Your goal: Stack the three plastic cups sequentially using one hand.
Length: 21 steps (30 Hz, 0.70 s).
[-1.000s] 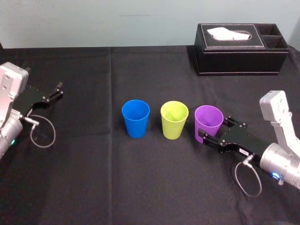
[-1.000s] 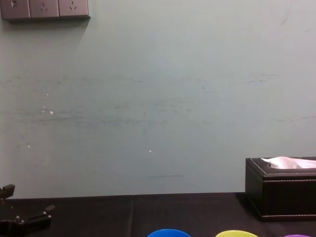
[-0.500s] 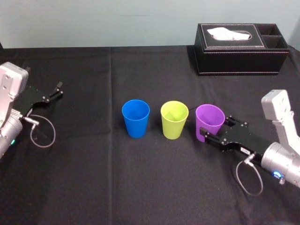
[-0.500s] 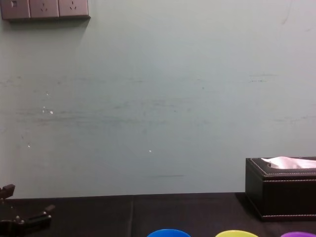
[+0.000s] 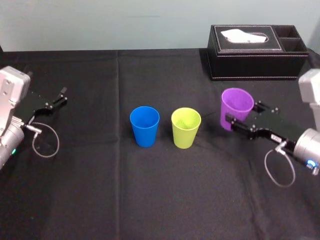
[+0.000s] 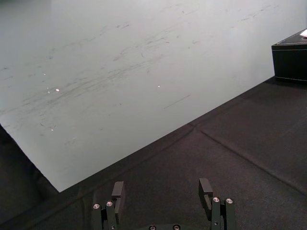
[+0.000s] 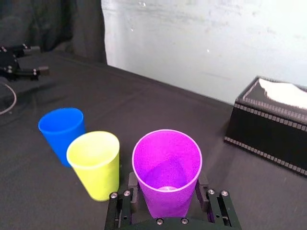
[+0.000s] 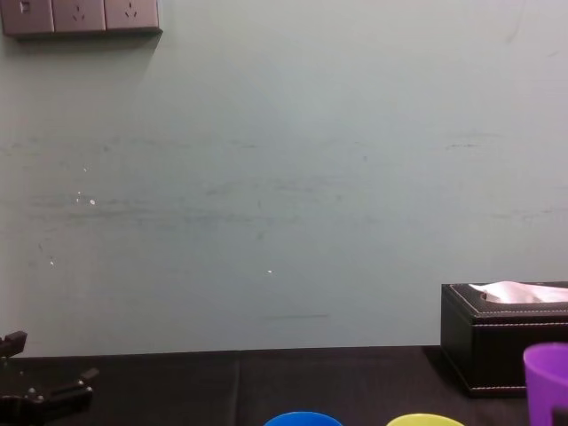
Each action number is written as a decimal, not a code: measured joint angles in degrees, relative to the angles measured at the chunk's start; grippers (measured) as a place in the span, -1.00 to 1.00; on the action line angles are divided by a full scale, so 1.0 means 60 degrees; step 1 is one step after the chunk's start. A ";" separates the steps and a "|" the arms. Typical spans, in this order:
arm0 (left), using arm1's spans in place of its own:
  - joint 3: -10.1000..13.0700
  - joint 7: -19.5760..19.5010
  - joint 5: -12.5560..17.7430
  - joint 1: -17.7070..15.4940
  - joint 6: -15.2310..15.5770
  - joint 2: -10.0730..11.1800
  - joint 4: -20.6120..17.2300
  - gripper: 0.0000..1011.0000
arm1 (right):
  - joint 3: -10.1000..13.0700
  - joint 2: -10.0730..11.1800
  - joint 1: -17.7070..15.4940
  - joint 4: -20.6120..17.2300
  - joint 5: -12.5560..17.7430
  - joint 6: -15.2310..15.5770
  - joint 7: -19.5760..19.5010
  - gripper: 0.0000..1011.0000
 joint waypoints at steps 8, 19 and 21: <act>0.0000 0.0000 0.0000 0.0000 0.0000 0.0000 0.0000 1.00 | -0.0003 0.0306 0.0419 -0.0292 0.0224 0.0232 0.0266 0.41; 0.0001 0.0000 0.0000 0.0000 0.0000 0.0000 0.0000 1.00 | -0.0374 0.0571 0.1156 -0.0448 0.0632 0.0360 0.0790 0.41; 0.0000 0.0000 -0.0001 0.0000 0.0000 0.0000 0.0000 1.00 | -0.0452 0.0609 0.1310 -0.0435 0.0705 0.0365 0.0874 0.41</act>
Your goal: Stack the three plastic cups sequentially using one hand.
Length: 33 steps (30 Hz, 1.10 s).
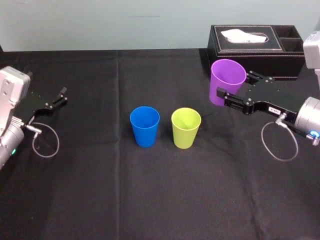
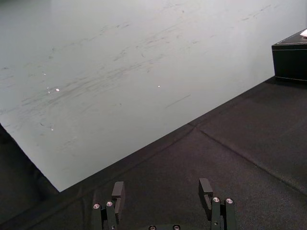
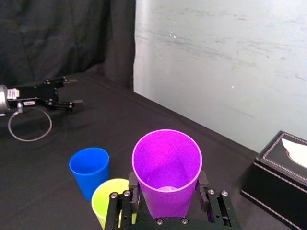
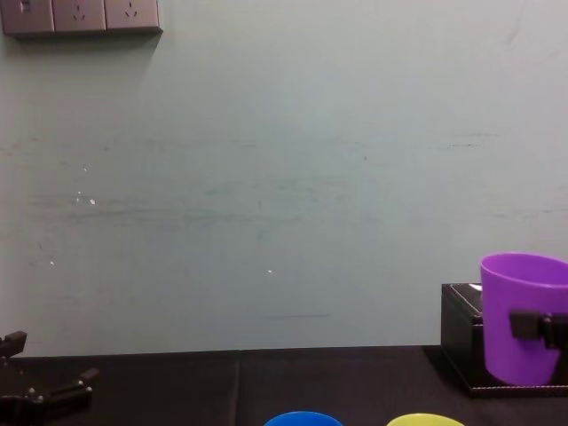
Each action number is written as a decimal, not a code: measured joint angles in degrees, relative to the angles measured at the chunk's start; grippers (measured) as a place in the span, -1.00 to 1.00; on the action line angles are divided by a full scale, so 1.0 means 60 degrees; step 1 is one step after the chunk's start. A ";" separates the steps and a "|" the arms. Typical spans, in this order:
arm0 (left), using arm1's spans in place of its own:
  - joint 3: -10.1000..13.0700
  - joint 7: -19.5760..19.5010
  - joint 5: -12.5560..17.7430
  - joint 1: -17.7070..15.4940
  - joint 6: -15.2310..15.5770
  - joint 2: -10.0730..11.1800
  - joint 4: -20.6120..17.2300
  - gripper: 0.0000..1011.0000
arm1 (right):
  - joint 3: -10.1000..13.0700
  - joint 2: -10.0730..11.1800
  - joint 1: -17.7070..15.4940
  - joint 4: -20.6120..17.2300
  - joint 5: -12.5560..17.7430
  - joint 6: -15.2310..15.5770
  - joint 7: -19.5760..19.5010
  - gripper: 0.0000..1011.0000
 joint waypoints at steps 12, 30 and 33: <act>0.0000 0.0000 0.0000 0.0000 0.0000 0.0000 0.0000 1.00 | -0.0814 -0.0145 0.1052 0.0145 0.0272 0.0411 0.0348 0.41; 0.0000 0.0000 0.0000 0.0001 0.0000 0.0000 0.0000 1.00 | -0.2411 -0.0876 0.2368 0.0547 0.0339 0.1117 0.0576 0.41; 0.0000 0.0000 0.0000 0.0000 0.0000 0.0000 0.0000 1.00 | -0.2630 -0.0928 0.2470 0.0570 0.0323 0.1153 0.0586 0.41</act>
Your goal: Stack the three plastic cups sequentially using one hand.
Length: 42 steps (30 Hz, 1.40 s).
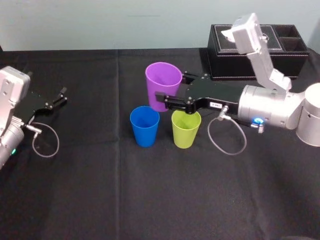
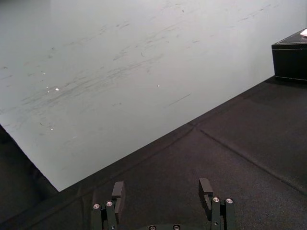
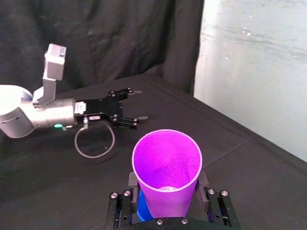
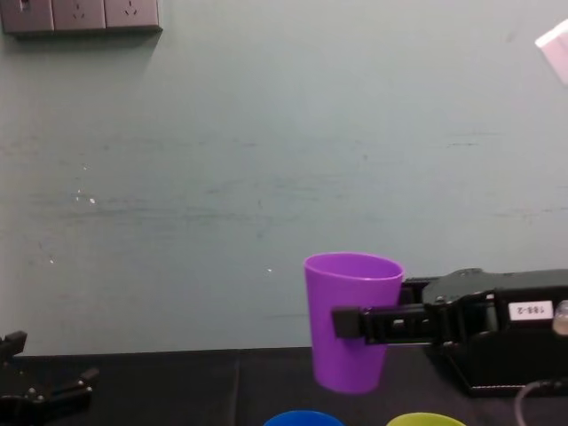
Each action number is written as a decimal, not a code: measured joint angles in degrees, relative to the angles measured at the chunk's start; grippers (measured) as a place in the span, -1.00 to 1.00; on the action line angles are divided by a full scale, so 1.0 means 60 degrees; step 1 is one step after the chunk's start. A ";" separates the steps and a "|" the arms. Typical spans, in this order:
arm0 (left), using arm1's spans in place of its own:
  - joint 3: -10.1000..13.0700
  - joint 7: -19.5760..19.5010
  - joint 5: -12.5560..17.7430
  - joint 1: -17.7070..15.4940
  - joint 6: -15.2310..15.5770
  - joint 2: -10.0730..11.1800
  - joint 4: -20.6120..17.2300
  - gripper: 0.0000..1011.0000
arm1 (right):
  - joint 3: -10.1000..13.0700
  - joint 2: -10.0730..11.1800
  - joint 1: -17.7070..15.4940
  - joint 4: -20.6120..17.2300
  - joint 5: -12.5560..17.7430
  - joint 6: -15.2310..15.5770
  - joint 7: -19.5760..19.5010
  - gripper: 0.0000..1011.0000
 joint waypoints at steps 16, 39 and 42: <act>0.0000 0.0000 0.0000 0.0000 0.0000 0.0000 0.0000 1.00 | -0.0816 -0.0077 0.0347 0.0121 -0.0114 0.0121 -0.0039 0.41; 0.0001 0.0000 0.0000 0.0000 0.0000 0.0000 0.0000 1.00 | -0.1152 -0.0262 0.0572 0.0530 -0.0235 -0.0061 -0.0082 0.41; 0.0000 0.0000 0.0000 -0.0001 0.0001 0.0000 0.0000 1.00 | -0.1153 -0.0286 0.0585 0.0570 -0.0245 -0.0075 -0.0101 0.41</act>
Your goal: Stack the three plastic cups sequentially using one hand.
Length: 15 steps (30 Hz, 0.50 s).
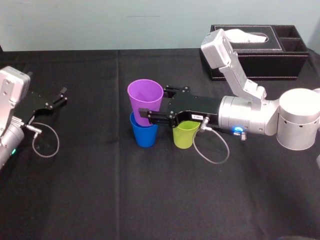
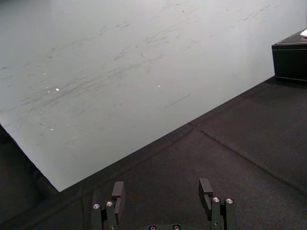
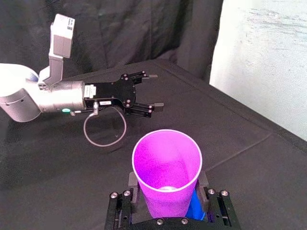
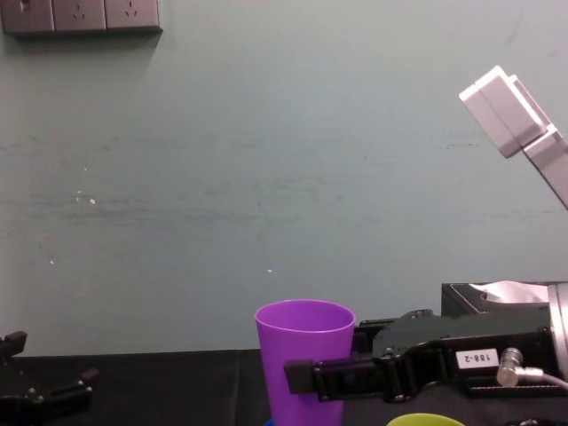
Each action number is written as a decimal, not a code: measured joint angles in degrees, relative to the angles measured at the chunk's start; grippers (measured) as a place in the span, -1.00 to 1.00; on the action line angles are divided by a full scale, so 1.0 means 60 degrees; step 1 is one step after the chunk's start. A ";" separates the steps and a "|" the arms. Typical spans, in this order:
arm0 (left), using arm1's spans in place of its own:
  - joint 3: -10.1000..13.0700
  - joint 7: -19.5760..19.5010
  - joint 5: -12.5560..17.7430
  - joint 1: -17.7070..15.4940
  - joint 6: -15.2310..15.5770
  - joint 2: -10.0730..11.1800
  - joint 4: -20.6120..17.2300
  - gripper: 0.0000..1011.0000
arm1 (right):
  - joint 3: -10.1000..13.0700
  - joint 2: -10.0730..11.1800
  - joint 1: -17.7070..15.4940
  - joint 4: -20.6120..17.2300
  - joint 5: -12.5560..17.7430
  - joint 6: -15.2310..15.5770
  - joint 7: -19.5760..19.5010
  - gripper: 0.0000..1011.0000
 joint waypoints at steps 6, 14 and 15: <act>0.0000 0.0001 0.0000 0.0001 -0.0001 0.0000 0.0000 1.00 | -0.0020 -0.0053 0.0036 0.0108 -0.0023 -0.0019 -0.0003 0.41; 0.0000 0.0000 0.0000 0.0001 -0.0001 0.0000 0.0000 1.00 | -0.0104 -0.0156 0.0121 0.0343 -0.0106 -0.0040 0.0025 0.41; 0.0000 0.0000 0.0000 0.0001 0.0000 0.0000 0.0000 1.00 | -0.0120 -0.0178 0.0141 0.0390 -0.0121 -0.0055 0.0036 0.41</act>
